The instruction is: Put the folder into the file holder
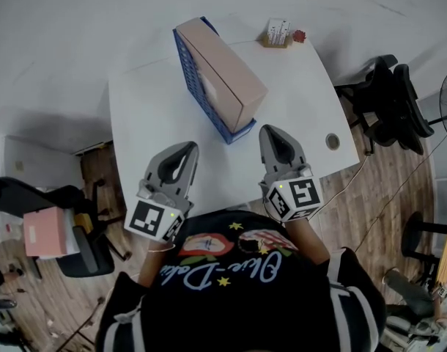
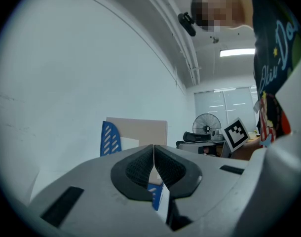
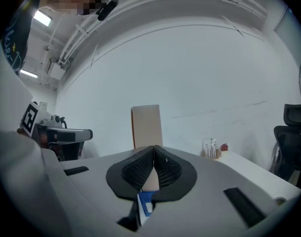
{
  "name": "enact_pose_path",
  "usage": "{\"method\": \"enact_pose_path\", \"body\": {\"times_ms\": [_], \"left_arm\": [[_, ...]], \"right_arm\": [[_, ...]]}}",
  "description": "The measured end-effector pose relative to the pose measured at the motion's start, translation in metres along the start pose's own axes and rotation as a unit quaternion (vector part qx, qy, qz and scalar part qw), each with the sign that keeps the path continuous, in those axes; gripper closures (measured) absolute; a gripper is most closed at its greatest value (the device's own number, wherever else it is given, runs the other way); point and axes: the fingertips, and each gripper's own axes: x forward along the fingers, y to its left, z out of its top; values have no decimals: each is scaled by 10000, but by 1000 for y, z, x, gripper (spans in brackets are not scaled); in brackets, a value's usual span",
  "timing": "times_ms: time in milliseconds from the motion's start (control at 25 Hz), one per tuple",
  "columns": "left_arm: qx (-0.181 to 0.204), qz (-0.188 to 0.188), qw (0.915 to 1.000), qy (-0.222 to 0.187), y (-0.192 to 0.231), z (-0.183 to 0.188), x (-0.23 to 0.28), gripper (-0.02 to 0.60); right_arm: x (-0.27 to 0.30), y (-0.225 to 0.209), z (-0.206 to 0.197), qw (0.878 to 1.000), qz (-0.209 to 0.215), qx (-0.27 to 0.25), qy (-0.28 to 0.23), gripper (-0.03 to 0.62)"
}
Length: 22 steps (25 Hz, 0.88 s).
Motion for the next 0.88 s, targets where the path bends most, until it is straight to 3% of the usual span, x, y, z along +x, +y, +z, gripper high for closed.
{"method": "enact_pose_path", "body": {"times_ms": [440, 880], "left_arm": [[-144, 124, 9998, 33, 3, -1, -4, 577], [61, 71, 10000, -19, 3, 1, -5, 577]], "right_arm": [[0, 3, 0, 9999, 52, -82, 41, 594], [-1, 3, 0, 9999, 9, -97, 46, 594]]}}
